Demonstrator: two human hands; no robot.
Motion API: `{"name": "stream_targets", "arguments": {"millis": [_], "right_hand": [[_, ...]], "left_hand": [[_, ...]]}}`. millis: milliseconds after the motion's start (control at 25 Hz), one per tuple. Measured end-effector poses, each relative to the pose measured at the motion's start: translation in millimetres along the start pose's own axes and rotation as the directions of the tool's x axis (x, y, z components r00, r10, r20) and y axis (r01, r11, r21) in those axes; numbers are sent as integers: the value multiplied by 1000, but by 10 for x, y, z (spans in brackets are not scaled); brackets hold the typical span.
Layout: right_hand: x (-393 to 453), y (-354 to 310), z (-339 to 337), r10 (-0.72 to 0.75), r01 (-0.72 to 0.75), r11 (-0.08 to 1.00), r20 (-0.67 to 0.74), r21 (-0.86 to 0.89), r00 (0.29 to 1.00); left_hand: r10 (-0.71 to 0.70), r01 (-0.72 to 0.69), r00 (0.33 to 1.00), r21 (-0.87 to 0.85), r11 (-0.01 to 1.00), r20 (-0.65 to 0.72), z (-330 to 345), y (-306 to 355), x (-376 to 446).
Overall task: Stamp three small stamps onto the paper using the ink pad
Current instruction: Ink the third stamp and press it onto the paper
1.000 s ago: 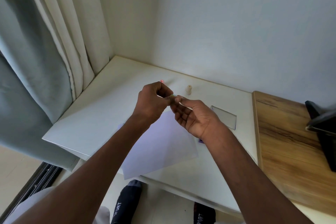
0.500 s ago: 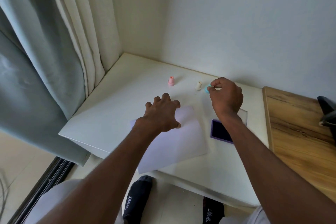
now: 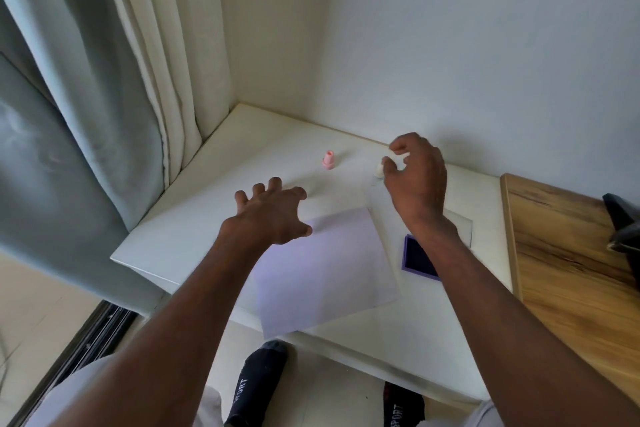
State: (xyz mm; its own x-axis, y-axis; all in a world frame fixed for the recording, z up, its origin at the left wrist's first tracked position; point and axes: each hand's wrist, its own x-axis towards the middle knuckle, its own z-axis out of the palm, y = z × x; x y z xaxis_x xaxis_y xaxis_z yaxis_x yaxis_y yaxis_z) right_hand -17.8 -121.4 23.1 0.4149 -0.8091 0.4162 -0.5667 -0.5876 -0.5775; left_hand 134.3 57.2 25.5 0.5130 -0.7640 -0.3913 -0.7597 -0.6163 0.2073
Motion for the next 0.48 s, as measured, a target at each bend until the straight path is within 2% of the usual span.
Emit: {"name": "stream_targets", "arguments": {"millis": [80, 160, 240, 320, 400, 480], "right_hand": [[-63, -186, 140, -111, 109, 993, 71, 35, 991], [-112, -372, 333, -181, 169, 983, 205, 72, 962], [-144, -500, 534, -185, 173, 983, 366, 65, 912], [-151, -547, 695, -126, 128, 991, 496, 31, 859], [-153, -533, 805, -89, 96, 995, 508, 12, 857], [-169, -485, 857, -89, 95, 995, 413, 6, 906]], "left_hand": [[-23, 23, 1000, -37, 999, 11, 12, -79, 15], [-17, 17, 1000, -46, 999, 8, 29, -102, 37], [-2, 2, 1000, -39, 999, -2, 36, -109, 66], [4, -5, 1000, -44, 999, -8, 48, -117, 84], [7, -7, 1000, -47, 999, 1, 49, -125, 82], [6, -5, 1000, -47, 999, 15, 55, -117, 73]]}}
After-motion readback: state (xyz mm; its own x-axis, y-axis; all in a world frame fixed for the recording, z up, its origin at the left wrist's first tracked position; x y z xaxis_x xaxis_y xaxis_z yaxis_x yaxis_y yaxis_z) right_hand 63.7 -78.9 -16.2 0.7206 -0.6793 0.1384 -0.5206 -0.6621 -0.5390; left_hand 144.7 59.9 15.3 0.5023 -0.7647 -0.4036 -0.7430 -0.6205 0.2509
